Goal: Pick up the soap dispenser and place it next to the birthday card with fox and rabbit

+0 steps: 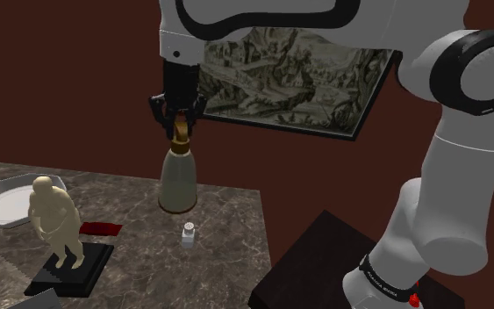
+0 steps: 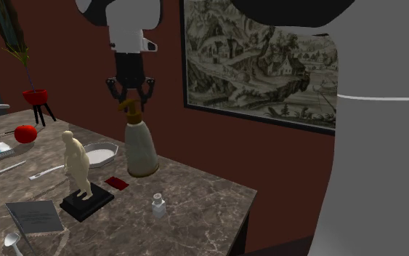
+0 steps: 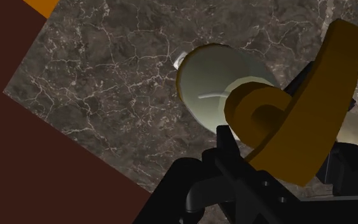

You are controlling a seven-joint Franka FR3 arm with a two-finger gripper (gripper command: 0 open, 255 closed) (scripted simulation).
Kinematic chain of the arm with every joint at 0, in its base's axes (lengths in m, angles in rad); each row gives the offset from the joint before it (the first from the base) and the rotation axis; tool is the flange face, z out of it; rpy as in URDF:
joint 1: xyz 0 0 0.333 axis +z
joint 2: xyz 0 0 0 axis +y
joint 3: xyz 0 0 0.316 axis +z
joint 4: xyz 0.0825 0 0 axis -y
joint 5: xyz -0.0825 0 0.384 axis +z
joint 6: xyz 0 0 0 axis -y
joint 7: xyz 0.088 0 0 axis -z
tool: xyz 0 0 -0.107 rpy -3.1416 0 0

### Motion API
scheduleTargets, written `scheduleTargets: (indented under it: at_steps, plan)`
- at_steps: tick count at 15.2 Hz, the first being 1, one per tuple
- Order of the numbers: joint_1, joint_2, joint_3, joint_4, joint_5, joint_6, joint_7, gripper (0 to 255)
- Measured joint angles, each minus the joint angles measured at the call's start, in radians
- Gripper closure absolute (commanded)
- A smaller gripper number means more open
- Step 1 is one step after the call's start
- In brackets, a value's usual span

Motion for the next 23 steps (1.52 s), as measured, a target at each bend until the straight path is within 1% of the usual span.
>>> scheduleTargets:
  at_steps: [5, 8, 10, 11, 13, 16, 17, 19, 23]
  plan:
    - [0.061, -0.037, 0.042, -0.058, 0.001, 0.025, 0.104, 255]
    - [0.099, -0.035, 0.068, -0.049, -0.004, 0.02, 0.168, 255]
    - [0.125, -0.05, 0.086, -0.082, -0.003, 0.039, 0.212, 255]
    - [0.138, -0.036, 0.095, -0.065, -0.009, 0.036, 0.234, 255]
    - [0.166, -0.038, 0.113, -0.066, -0.011, 0.037, 0.281, 255]
    - [0.214, -0.001, 0.141, -0.02, -0.028, 0.028, 0.357, 255]
    - [0.225, -0.006, 0.148, -0.026, -0.028, 0.031, 0.375, 255]
    - [0.256, 0.009, 0.165, 0.002, -0.037, 0.019, 0.423, 255]
    - [0.328, 0.079, 0.196, 0.087, -0.069, 0.0, 0.523, 255]
